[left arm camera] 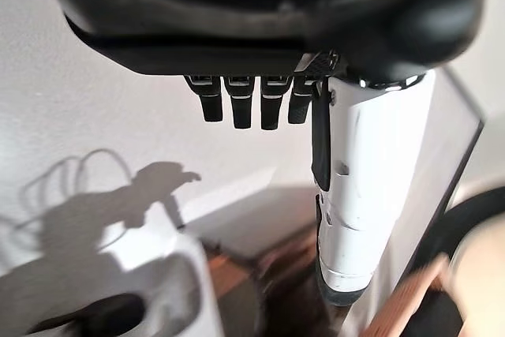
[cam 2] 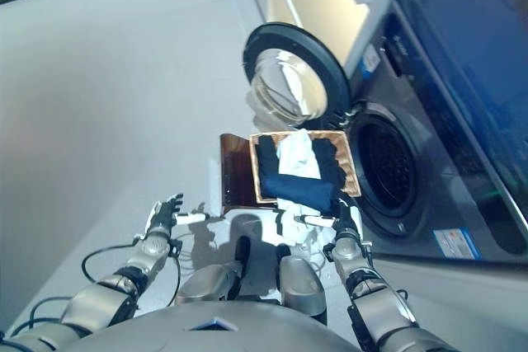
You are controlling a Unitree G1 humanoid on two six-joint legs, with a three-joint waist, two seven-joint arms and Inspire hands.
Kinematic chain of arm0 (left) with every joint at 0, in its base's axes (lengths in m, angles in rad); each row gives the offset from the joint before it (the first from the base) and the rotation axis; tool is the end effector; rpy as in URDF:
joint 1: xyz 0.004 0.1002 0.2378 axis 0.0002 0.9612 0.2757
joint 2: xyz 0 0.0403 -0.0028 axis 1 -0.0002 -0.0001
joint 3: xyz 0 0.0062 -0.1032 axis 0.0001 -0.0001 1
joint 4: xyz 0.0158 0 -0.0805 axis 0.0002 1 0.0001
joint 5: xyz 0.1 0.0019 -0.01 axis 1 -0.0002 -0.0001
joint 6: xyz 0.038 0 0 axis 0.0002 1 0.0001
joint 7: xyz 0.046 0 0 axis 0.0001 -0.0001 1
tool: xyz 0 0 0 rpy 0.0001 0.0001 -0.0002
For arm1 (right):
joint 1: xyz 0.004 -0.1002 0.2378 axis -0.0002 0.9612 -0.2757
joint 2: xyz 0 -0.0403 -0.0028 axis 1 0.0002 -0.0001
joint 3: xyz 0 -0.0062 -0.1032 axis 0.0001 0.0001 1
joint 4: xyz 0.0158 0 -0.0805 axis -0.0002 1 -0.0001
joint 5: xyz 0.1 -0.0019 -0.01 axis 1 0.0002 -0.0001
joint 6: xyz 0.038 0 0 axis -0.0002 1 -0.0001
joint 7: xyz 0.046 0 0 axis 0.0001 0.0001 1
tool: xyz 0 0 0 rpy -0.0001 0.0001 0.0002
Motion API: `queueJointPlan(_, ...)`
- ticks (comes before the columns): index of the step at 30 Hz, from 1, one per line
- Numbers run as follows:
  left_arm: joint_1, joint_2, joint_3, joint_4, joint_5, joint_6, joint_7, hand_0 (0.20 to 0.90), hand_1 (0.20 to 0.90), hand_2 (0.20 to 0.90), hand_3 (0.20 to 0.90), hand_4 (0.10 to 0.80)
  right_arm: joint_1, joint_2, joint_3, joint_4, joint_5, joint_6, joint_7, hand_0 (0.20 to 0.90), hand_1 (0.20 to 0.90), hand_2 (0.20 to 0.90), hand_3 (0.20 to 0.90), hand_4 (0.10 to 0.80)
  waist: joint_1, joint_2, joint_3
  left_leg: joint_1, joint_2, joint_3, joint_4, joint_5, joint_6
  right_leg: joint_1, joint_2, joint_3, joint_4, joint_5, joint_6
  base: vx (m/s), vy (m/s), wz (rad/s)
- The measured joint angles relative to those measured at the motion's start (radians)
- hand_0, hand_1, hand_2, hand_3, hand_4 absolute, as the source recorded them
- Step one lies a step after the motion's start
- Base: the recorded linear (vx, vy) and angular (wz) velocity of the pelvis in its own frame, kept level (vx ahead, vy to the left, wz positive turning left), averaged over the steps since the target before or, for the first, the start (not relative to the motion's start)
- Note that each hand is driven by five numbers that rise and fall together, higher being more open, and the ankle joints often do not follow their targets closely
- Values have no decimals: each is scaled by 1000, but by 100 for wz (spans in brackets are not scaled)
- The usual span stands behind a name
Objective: Pick up the clothes and place them into the washing machine
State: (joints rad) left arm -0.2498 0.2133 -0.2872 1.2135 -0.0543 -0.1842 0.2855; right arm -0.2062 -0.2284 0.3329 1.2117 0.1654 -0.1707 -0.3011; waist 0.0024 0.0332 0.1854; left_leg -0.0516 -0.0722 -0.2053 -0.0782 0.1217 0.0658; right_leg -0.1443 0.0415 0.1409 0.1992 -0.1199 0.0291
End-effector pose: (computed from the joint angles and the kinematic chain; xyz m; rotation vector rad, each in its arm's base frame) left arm 0.1685 0.1941 -0.0867 0.4496 0.7445 0.1299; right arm 0.1527 -0.1989 -0.0933 -0.4051 0.8109 -0.1843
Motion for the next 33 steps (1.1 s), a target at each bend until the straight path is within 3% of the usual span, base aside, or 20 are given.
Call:
queueJointPlan(1,0,0,3,0,-1,5,1,900,900,900,900,800,3,-4,25,-32,-1,-5,-2,900,900,900,900,800,-13,-1,1,-26,2,-21,2,-16,-65,44,-17,-40,-87,86,-14,-51,14,86)
queueJointPlan(2,2,-1,1,1,0,5,-1,900,900,900,900,800,1,-5,25,-36,-4,-3,0,900,900,900,900,800,-19,-5,4,-30,15,12,7,-36,-83,65,-29,-64,-115,107,-26,-97,9,133)
queueJointPlan(3,2,-3,1,5,0,6,-3,900,900,900,900,800,6,-10,31,-66,-16,2,-1,900,900,900,900,800,-24,-40,24,-52,43,204,76,-118,-118,98,-67,-124,-144,113,-32,-94,12,112)
queueJointPlan(4,11,-3,-1,5,3,4,-3,900,900,900,900,800,3,-12,28,-77,-31,-2,-2,900,900,900,900,800,-29,-83,29,-68,62,254,139,-119,-122,98,-96,-132,-147,112,-32,-61,47,79)
queueJointPlan(5,19,-1,0,5,3,4,-3,900,900,900,900,800,-9,-12,30,-79,-38,-2,-2,900,900,900,900,800,-21,-99,29,-74,61,228,190,-126,-133,95,-104,-123,-149,110,-31,25,86,19)
queueJointPlan(6,50,-4,1,1,3,6,-6,900,900,900,900,800,-24,-18,30,-98,-45,-3,-1,900,900,900,900,800,-21,-104,28,-58,87,175,223,-134,-144,99,-101,-114,-165,115,-25,95,108,-10)
queueJointPlan(7,64,-8,-2,-1,3,6,-7,900,900,900,900,800,-28,-24,29,-112,-49,-7,-2,900,900,900,900,800,-29,-97,25,-29,106,175,173,-133,-147,105,-95,-114,-172,116,-23,110,91,4)
queueJointPlan(8,77,-17,-5,6,4,6,-16,900,900,900,900,800,-41,-36,26,-130,-59,-6,-2,900,900,900,900,800,-52,-80,17,35,133,186,54,-125,-139,120,-82,-116,-194,120,-14,69,58,13)
queueJointPlan(9,81,-20,-5,6,4,6,-19,900,900,900,900,800,-41,-40,24,-130,-60,-5,-2,900,900,900,900,800,-51,-72,12,64,139,187,18,-115,-133,120,-73,-117,-199,122,-11,44,83,-1)
queueJointPlan(10,77,-22,-9,4,5,6,-21,900,900,900,900,800,-44,-45,25,-129,-69,-5,-4,900,900,900,900,800,-47,-51,6,84,162,192,-1,-115,-105,120,-52,-117,-204,124,-2,27,54,-10)
queueJointPlan(12,53,-7,-9,3,10,6,-25,900,900,900,900,800,-40,-42,46,-130,-92,1,-2,900,900,900,900,800,-45,-74,1,80,140,194,0,-112,-95,121,-75,-122,-213,134,14,67,63,3)
queueJointPlan(16,42,31,2,3,20,3,-24,900,900,900,900,800,-54,-24,55,-113,-122,1,19,900,900,900,900,800,-40,-79,-15,86,100,189,-1,-109,-82,167,-116,-128,-283,160,48,45,8,7)
queueJointPlan(21,84,48,51,5,20,14,-49,900,900,900,900,800,-69,-44,135,-131,-132,66,94,900,900,900,900,800,-36,-66,-58,86,105,183,-2,-108,-69,167,-109,-136,-286,167,44,19,-4,3)
queueJointPlan(28,111,34,51,3,19,25,-70,900,900,900,900,800,-84,-151,238,-378,-192,65,185,900,900,900,900,800,-41,-74,-75,61,112,195,-2,-95,-65,134,-101,-121,-284,187,40,-17,-5,-8)
queueJointPlan(33,119,35,51,3,13,25,-92,900,900,900,900,800,-150,-200,338,-415,-277,70,267,900,900,900,900,800,-41,-84,-81,59,111,197,-2,-94,-64,132,-103,-121,-284,189,41,-6,-3,0)
